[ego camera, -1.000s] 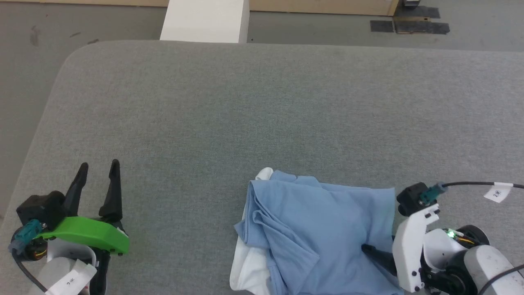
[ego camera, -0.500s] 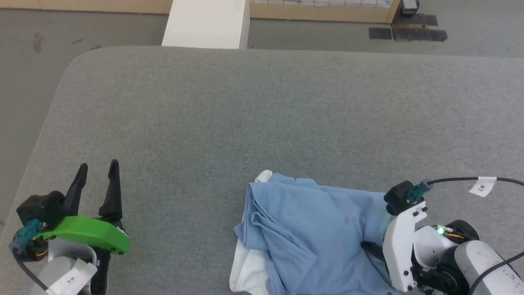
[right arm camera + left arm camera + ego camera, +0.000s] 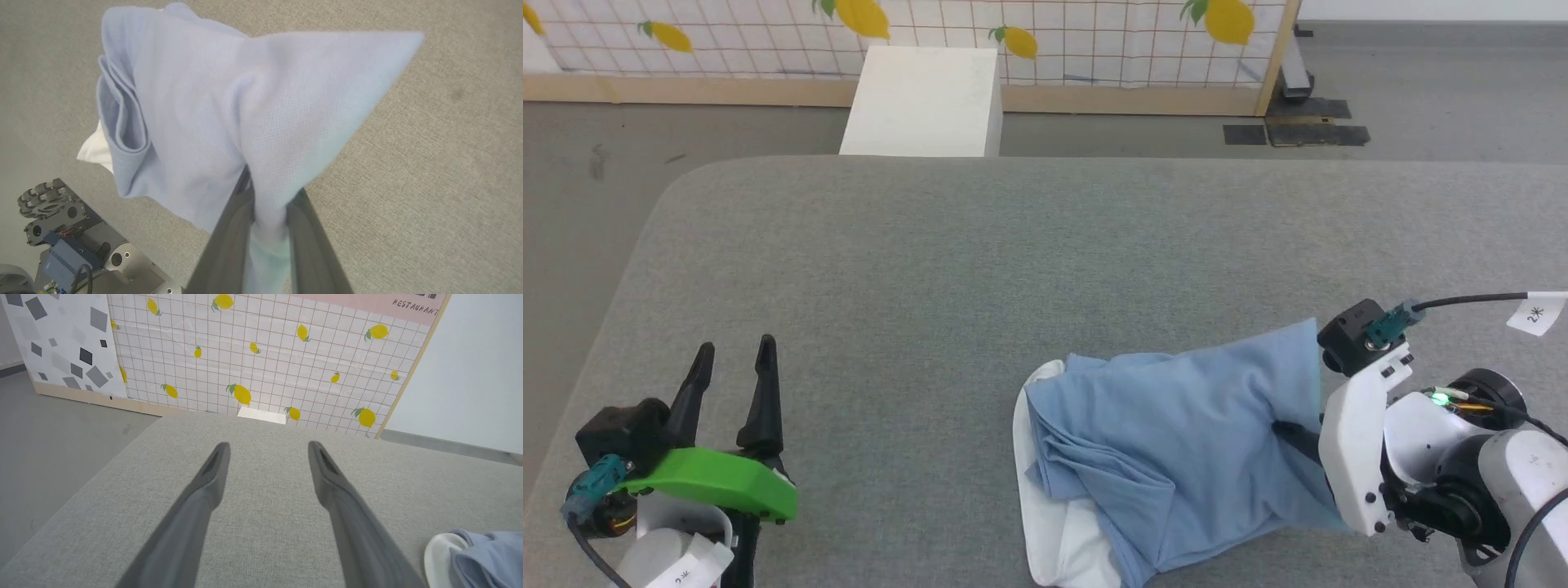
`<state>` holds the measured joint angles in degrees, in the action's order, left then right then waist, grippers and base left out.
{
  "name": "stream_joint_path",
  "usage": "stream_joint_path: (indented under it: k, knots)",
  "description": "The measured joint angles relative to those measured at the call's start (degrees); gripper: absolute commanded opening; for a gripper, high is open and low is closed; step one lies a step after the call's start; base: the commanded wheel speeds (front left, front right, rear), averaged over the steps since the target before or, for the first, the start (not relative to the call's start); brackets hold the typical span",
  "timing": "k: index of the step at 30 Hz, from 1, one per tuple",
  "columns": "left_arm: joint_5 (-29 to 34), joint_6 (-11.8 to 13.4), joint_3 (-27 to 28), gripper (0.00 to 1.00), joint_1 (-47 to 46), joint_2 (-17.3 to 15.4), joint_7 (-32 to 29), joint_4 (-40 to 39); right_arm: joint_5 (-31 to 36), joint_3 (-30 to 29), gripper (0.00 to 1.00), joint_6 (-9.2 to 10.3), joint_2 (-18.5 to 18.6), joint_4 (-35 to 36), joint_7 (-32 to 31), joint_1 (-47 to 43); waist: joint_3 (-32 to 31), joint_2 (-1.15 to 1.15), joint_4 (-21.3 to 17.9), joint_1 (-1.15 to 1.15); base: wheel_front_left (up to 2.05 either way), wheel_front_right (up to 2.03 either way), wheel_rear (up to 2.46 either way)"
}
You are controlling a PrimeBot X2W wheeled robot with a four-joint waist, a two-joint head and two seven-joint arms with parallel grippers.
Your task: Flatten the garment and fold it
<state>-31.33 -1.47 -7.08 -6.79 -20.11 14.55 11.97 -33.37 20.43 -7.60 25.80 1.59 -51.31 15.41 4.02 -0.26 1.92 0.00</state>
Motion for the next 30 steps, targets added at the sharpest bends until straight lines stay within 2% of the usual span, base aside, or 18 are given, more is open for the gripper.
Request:
stream_joint_path:
  k: [7,14,24,30]
  knots:
    - [-0.14,-0.05,-0.05,1.0,0.43,0.02,-0.03,-1.89,0.07,0.31,0.0,0.0,0.98,0.42,-2.75,0.98,0.78,0.0,-2.83,0.0,0.0,0.0,0.0]
    - [-0.62,-0.93,0.27,1.0,0.35,-1.16,-0.35,-4.91,1.86,-2.5,0.0,-0.01,4.23,-0.52,-4.81,5.02,3.22,0.0,-8.62,0.0,0.0,0.0,0.0]
    - [-0.52,-1.6,1.97,1.0,-2.65,-7.26,-3.7,-13.14,8.06,-15.8,0.0,0.0,4.8,-2.58,-2.65,6.63,12.24,0.0,-16.08,0.0,0.0,0.0,0.0]
    - [-0.6,-1.49,6.32,1.0,-2.55,-12.76,-6.14,-19.52,14.44,-28.95,0.0,0.0,2.3,-3.03,-1.37,8.38,20.03,0.0,-18.37,0.01,0.0,0.0,0.0]
